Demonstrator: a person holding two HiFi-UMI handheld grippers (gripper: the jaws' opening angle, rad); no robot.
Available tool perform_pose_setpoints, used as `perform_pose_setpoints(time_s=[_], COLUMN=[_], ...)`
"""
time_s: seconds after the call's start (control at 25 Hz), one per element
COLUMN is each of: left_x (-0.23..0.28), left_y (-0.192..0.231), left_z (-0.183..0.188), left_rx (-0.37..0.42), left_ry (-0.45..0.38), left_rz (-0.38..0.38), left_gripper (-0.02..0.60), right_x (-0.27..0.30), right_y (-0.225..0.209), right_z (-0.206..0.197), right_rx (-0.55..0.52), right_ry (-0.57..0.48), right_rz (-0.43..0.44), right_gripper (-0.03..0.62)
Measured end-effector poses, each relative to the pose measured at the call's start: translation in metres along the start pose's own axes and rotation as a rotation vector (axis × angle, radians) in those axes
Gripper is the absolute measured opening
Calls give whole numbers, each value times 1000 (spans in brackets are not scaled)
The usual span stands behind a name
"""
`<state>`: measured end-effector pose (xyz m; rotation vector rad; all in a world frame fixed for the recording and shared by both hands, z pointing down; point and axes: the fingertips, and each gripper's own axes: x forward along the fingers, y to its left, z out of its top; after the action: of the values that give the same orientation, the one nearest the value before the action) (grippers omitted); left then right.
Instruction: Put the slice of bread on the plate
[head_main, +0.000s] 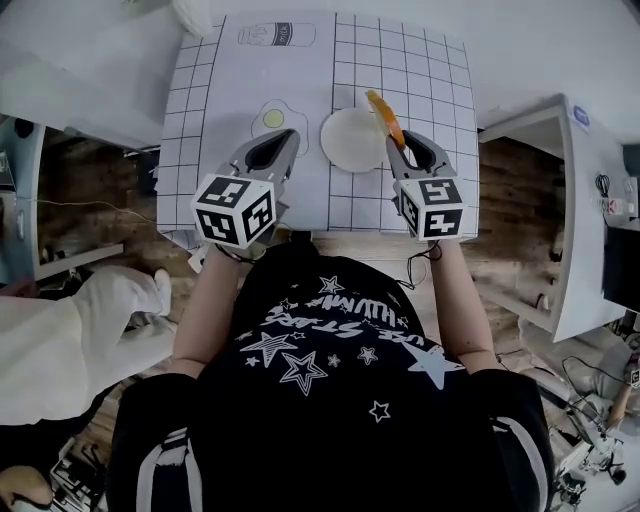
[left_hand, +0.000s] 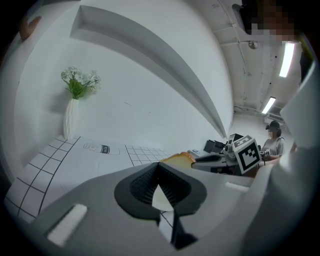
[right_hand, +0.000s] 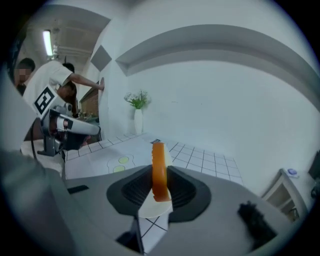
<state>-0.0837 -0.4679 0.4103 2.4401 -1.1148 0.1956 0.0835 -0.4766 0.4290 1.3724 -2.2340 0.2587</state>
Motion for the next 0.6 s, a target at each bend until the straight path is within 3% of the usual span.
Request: perform_pose_setpoints(time_s=[0.36,0.6], left_x=[15,21], left_y=[26,35], left_z=[2,3], left_rx=[-5,-8], left_ry=[25,27], left_rz=[-36,-59], left_gripper=[9,9], right_x=[31,39], right_y=[36,63], right_z=[-10,-29], right_rx=[-435,-580], right_ry=[142,219], right_rz=[59,153], right_gripper=[95,95])
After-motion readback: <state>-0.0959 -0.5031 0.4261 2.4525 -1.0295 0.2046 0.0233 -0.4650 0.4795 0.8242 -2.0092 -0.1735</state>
